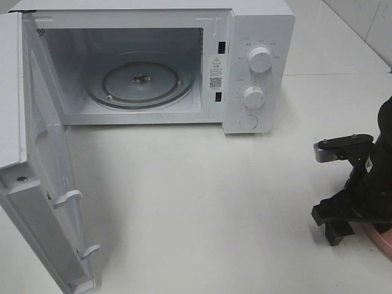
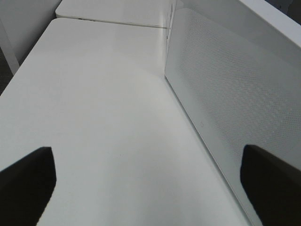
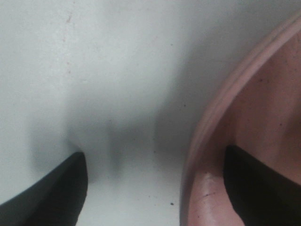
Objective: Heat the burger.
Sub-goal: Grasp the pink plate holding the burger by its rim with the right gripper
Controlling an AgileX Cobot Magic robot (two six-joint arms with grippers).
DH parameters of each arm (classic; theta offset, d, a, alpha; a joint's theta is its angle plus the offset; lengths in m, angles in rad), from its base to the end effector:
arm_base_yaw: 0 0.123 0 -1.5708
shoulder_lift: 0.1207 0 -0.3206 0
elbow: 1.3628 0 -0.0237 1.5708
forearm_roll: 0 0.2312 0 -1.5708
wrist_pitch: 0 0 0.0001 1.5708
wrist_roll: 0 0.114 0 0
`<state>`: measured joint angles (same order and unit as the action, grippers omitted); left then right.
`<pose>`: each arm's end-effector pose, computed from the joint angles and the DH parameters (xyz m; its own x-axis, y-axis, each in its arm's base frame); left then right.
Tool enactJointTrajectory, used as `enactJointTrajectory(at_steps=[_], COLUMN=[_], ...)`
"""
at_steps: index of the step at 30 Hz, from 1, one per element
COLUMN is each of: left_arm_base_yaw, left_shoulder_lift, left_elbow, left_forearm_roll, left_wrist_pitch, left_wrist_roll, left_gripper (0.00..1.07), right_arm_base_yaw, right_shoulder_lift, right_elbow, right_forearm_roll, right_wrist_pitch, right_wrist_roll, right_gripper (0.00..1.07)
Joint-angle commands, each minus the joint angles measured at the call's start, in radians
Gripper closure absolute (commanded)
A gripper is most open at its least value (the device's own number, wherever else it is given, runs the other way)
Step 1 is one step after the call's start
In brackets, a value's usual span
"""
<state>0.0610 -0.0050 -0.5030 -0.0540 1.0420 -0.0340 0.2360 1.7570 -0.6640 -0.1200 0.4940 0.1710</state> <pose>-0.0372 -0.0076 0.2601 -0.4287 -0.0875 -0.8992 -0.0453 0.9961 -0.0753 0.2436 0.0519 0.1325 -0.9825 -0.1693 -0.0776 -0.1657 0.9848 -0.0517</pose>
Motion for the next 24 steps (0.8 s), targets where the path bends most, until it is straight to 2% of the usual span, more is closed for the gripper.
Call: enactJointTrajectory(at_steps=[1, 3, 4, 7, 9, 10, 12, 15, 24], left_arm_base_yaw=[-0.005, -0.005, -0.005, -0.005, -0.005, -0.005, -0.005, -0.005, -0.005], left_shoulder_lift=[-0.023, -0.023, -0.023, -0.023, -0.023, -0.023, -0.023, -0.023, -0.023], left_elbow=[0.004, 0.004, 0.004, 0.004, 0.004, 0.004, 0.004, 0.004, 0.004], left_forearm_roll=[0.002, 0.002, 0.002, 0.002, 0.002, 0.002, 0.002, 0.002, 0.002], left_wrist_pitch=[-0.008, -0.008, -0.008, -0.008, -0.008, -0.008, -0.008, -0.008, -0.008], left_wrist_roll=[-0.003, -0.003, -0.003, -0.003, -0.003, -0.003, -0.003, -0.003, -0.003], left_gripper=[0.07, 0.07, 0.07, 0.07, 0.07, 0.07, 0.07, 0.07, 0.07], right_arm_base_yaw=[-0.006, -0.006, -0.006, -0.006, -0.006, -0.006, -0.006, -0.006, -0.005], right_shoulder_lift=[0.021, 0.021, 0.021, 0.021, 0.021, 0.021, 0.021, 0.021, 0.021], right_elbow=[0.007, 0.007, 0.007, 0.007, 0.007, 0.007, 0.007, 0.007, 0.007], right_forearm_roll=[0.021, 0.021, 0.02, 0.017, -0.001, -0.001, -0.019, -0.041, -0.062], right_wrist_pitch=[-0.023, -0.023, -0.024, -0.025, -0.028, -0.028, -0.028, -0.028, -0.026], right_wrist_roll=[-0.014, -0.014, -0.013, -0.013, -0.012, -0.012, -0.003, 0.02, 0.035], right_gripper=[0.43, 0.46, 0.56, 0.62, 0.87, 0.87, 1.01, 1.07, 1.07])
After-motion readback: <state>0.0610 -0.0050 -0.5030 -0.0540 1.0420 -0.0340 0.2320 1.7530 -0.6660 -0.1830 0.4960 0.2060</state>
